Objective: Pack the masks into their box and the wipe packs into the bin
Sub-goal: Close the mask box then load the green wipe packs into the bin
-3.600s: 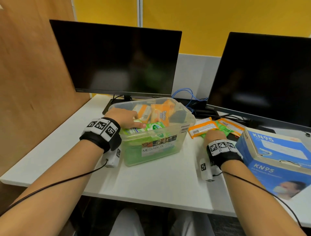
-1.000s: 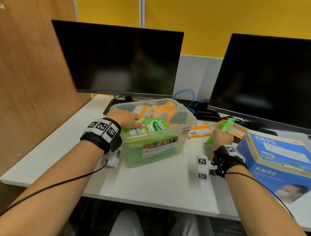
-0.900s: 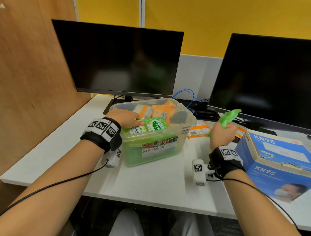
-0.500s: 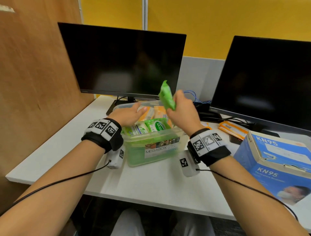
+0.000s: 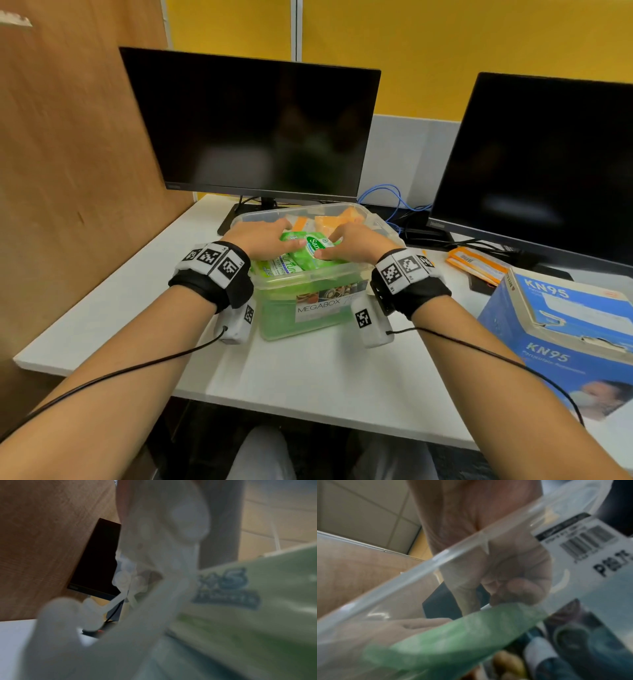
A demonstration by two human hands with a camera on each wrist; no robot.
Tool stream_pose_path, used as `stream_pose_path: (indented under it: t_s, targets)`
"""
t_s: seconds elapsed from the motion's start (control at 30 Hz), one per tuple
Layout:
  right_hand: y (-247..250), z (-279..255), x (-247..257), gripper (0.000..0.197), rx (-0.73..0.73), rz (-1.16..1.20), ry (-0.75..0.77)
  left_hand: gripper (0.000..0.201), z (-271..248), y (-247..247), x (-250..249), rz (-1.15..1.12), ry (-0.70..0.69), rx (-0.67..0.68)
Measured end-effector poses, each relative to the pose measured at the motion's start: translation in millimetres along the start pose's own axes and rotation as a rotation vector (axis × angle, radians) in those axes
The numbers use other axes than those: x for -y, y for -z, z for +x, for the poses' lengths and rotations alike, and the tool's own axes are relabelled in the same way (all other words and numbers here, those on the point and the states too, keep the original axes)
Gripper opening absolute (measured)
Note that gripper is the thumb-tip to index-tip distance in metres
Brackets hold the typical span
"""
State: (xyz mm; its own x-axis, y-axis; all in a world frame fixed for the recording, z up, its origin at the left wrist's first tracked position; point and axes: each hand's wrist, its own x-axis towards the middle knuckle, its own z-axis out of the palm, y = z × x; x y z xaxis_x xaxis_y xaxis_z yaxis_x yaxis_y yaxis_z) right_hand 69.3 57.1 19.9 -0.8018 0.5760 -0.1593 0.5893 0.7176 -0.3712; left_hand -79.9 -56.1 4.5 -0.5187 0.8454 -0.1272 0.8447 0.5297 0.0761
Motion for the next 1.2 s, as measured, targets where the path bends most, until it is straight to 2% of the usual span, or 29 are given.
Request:
stream_pose_path:
  t_s: [0.17,0.23,0.3,0.4,0.5,0.57,0.63,0.7,0.77,0.9,0.97,1.0,1.03,1.1,1.13,1.2]
  targets:
    - [4,-1,-5,0.072,0.035,-0.001,-0.020,0.070,2,0,1,0.047,-0.018,0.075]
    - [3,-1,-6,0.082,0.082,0.060,-0.010,0.069,4,-1,1,0.078,-0.006,0.145]
    - [2,-3,-6,0.094,0.109,0.108,0.066,0.068,7,-2,2,0.088,-0.010,0.167]
    - [4,-3,-2,0.084,0.227,-0.045,0.169,0.061,8,-3,3,0.052,-0.120,0.069]
    - [7,3,2,0.077,0.394,-0.224,0.135,0.054,6,-2,4,0.021,-0.191,0.072]
    - [8,7,3,0.082,0.435,-0.270,0.123,0.065,5,-1,3,0.046,-0.164,0.132]
    - [10,5,-1,0.081,0.443,-0.164,0.138,0.080,4,0,1,0.105,-0.149,0.153]
    - [10,3,-10,0.069,0.363,0.167,0.139,0.088,4,0,1,0.155,-0.148,0.143]
    - [6,3,-18,0.058,0.160,0.414,0.129,0.091,4,0,3,0.161,-0.157,0.133]
    - [-2,10,-25,0.038,-0.213,0.272,0.158,0.075,5,1,6,0.051,-0.214,0.134]
    - [-2,13,-31,0.034,-0.449,0.185,0.094,0.065,4,0,6,-0.146,-0.220,0.050]
    - [-1,14,-36,0.038,-0.506,0.113,0.029,0.059,3,-2,8,-0.277,-0.216,-0.071]
    - [1,14,-43,0.042,-0.500,0.041,-0.041,0.051,3,-3,9,-0.397,-0.192,-0.241]
    - [3,15,-55,0.049,-0.393,-0.061,-0.148,0.035,5,-7,12,-0.553,-0.063,-0.571]
    - [4,15,-61,0.050,-0.346,-0.068,-0.168,0.031,7,-9,13,-0.601,0.013,-0.661]
    - [6,15,-71,0.056,-0.309,-0.038,-0.173,0.028,14,-12,14,-0.683,0.079,-0.686]
